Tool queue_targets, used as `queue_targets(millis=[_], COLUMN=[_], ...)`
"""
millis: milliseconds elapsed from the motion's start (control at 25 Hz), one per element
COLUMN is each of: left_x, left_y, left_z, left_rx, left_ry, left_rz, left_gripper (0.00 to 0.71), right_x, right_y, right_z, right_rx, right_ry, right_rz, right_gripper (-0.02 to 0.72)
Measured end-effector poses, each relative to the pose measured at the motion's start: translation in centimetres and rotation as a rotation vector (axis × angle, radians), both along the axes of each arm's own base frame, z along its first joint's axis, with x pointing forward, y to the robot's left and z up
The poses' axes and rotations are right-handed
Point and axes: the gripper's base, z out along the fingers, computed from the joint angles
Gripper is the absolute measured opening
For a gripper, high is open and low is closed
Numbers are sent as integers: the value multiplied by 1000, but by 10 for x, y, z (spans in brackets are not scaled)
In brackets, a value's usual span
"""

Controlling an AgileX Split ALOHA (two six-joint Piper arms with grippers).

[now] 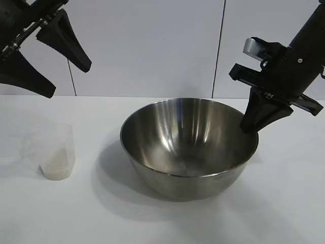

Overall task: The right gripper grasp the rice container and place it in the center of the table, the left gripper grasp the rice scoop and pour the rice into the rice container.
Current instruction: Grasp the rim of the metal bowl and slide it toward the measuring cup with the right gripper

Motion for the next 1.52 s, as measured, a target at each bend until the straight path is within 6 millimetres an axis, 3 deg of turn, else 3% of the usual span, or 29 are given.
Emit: queue_targets(millis=[440, 720, 1320, 1440, 1520], left_x=[0, -1, -2, -2, -2], left_y=[0, 0, -1, -1, -1], left_z=[0, 0, 0, 0, 0], left_rx=[0, -1, -2, -2, -2], left_ry=[0, 6, 21, 21, 21], left_rz=[0, -5, -17, -17, -17], left_gripper=[513, 513, 513, 513, 513], right_x=[2, -1, 1, 1, 1], right_y=[12, 39, 37, 38, 38], right_z=[4, 0, -7, -6, -6], right_rx=[86, 86, 51, 65, 68], right_ry=[-23, -28, -7, -2, 3], right_rz=[-7, 21, -17, -33, -42], right_gripper=[20, 20, 28, 99, 221])
